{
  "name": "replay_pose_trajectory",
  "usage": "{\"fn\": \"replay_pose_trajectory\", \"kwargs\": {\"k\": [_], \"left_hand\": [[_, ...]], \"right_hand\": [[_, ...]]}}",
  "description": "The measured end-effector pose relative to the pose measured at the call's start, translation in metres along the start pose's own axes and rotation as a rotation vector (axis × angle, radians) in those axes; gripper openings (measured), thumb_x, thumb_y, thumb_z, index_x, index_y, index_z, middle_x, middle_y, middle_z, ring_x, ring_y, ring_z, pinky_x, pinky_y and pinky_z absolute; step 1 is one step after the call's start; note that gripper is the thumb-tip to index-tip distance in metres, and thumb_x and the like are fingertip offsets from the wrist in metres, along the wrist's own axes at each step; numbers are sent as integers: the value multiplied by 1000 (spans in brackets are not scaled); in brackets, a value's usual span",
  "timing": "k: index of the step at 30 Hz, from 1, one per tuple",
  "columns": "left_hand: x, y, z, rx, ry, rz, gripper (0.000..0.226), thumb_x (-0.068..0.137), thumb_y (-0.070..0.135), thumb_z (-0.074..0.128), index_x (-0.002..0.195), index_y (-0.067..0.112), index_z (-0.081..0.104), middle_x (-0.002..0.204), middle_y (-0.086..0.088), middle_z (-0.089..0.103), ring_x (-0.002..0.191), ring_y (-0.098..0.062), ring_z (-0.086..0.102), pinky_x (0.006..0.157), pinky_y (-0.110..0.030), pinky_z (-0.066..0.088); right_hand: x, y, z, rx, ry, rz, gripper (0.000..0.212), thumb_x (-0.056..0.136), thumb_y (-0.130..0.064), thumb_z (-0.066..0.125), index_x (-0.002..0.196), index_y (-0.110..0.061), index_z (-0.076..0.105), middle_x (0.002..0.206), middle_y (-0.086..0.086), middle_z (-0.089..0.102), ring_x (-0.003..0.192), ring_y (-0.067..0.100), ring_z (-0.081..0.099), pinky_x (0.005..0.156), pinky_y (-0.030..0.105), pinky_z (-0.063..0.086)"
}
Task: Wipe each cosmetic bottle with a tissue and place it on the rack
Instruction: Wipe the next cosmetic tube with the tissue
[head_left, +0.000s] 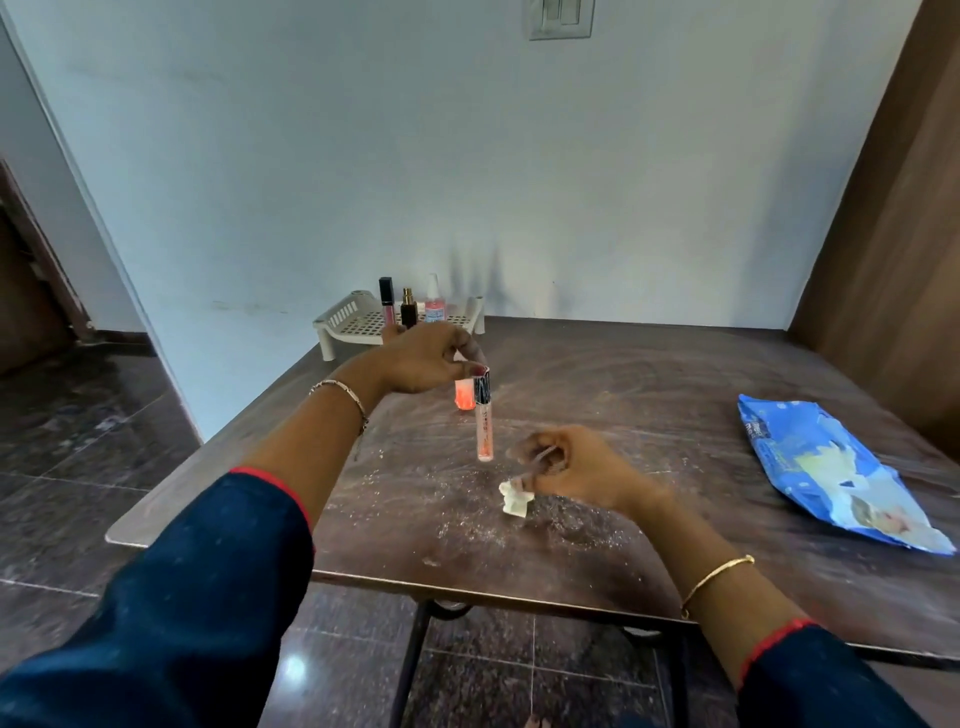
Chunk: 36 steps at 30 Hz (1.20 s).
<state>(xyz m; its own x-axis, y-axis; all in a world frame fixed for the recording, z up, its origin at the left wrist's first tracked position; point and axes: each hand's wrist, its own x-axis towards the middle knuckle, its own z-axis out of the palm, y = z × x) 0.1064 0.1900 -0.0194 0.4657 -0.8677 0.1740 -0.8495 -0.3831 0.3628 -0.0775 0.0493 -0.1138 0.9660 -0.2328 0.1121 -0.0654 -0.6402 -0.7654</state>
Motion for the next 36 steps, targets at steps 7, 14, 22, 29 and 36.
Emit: {"fn": "replay_pose_trajectory", "kwargs": {"k": [7, 14, 22, 29, 36], "left_hand": [[-24, 1, 10, 4, -35, -15, 16, 88, 46, 60, 93, 32, 64, 105, 6, 69, 108, -14, 55, 85, -35, 15], [-30, -7, 11, -131, -61, -9, 18, 82, 54, 63, 94, 42, 66, 110, 3, 70, 114, -13, 58, 97, -38, 18], [-43, -18, 2, -402, -66, 2, 21, 88, 29, 64, 96, 49, 65, 112, 25, 66, 111, 6, 58, 114, -53, 22], [-49, -19, 9, -410, -13, -33, 39, 62, 67, 65, 97, 50, 62, 104, 26, 67, 108, -2, 61, 109, -55, 27], [-44, -18, 13, -421, -9, -25, 44, 62, 65, 64, 102, 46, 62, 106, 24, 66, 106, -1, 61, 106, -56, 31]], "right_hand": [[-3, -12, 21, -457, -2, -68, 22, 81, -18, 68, 102, -22, 72, 100, -3, 70, 82, 8, 62, 77, 24, 53], [-2, -28, 19, -497, 16, -77, 18, 87, -8, 59, 97, -16, 72, 100, -1, 70, 84, 10, 60, 79, 25, 51], [9, -48, 11, -158, 458, -107, 11, 88, -20, 65, 98, -24, 70, 90, -14, 63, 79, -3, 55, 64, 10, 40], [26, -71, 14, -128, 514, -212, 17, 88, -13, 66, 102, -21, 71, 95, -10, 66, 78, -1, 56, 69, 9, 43], [32, -69, 20, -314, 447, -294, 18, 88, -12, 64, 103, -18, 72, 98, -3, 69, 84, 9, 59, 76, 24, 50]]}}
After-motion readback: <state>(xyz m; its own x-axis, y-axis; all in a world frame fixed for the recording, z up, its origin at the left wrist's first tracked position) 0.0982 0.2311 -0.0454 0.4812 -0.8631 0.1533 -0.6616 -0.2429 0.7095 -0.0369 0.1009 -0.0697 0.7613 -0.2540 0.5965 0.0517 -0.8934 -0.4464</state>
